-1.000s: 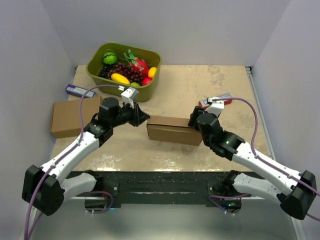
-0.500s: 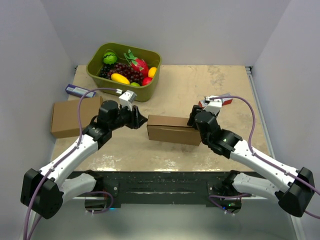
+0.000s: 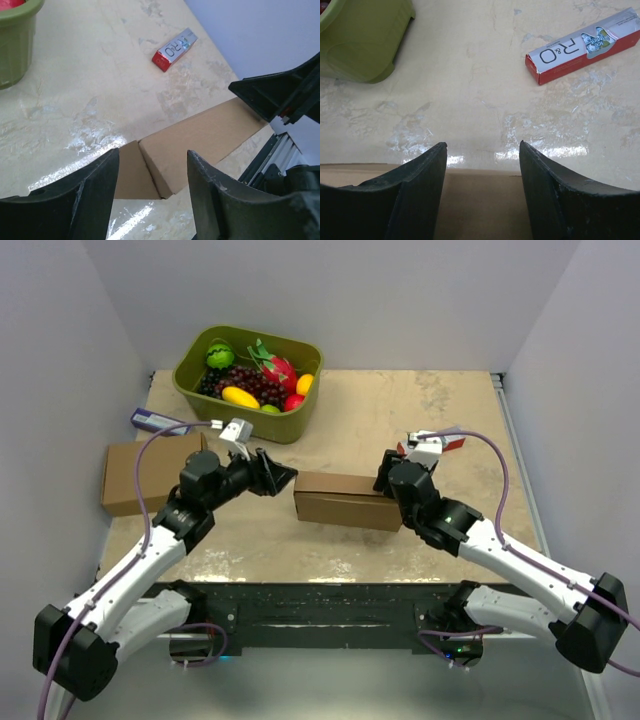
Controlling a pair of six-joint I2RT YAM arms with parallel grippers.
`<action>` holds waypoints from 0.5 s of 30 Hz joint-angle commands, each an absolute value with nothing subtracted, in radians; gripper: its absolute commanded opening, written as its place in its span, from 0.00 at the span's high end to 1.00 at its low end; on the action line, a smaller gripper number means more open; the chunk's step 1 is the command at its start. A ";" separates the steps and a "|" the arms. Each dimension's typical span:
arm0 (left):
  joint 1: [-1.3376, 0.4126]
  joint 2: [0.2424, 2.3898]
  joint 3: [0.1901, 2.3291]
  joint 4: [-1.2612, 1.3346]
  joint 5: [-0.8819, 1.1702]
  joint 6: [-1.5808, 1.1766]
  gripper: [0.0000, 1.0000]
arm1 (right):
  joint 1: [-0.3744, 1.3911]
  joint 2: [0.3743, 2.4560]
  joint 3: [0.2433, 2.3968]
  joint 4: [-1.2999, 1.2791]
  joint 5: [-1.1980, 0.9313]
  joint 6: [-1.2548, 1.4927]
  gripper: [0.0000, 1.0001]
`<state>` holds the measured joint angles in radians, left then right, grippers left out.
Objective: Fold the paper box
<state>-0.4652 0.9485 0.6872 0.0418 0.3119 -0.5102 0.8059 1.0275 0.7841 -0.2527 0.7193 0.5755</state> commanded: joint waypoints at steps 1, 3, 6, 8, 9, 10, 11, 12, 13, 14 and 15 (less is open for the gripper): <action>-0.466 0.911 0.629 0.201 0.360 -0.613 0.39 | 0.815 1.066 0.742 -0.416 0.647 0.621 0.37; -0.466 0.934 0.611 0.193 0.399 -0.629 0.41 | 0.815 1.069 0.742 -0.413 0.647 0.621 0.37; -0.466 0.945 0.556 0.201 0.437 -0.638 0.43 | 0.815 1.071 0.742 -0.407 0.641 0.621 0.37; -0.465 0.960 0.540 0.219 0.468 -0.644 0.48 | 0.815 1.071 0.742 -0.407 0.637 0.621 0.37; -0.466 0.965 0.534 0.215 0.474 -0.640 0.51 | 0.815 1.072 0.742 -0.410 0.637 0.621 0.37; -0.466 0.968 0.525 0.201 0.476 -0.634 0.56 | 0.815 1.069 0.744 -0.411 0.637 0.623 0.37; -0.466 0.969 0.519 0.190 0.472 -0.620 0.63 | 0.815 1.069 0.745 -0.413 0.638 0.623 0.37; -0.466 0.968 0.512 0.180 0.466 -0.611 0.66 | 0.816 1.063 0.749 -0.420 0.638 0.621 0.37; -0.466 0.966 0.506 0.160 0.451 -0.601 0.69 | 0.815 1.058 0.750 -0.423 0.640 0.621 0.36; -0.466 0.968 0.491 0.149 0.445 -0.583 0.74 | 0.815 1.054 0.752 -0.426 0.640 0.621 0.36; -0.466 0.972 0.486 0.137 0.440 -0.574 0.76 | 0.815 1.052 0.759 -0.433 0.637 0.621 0.36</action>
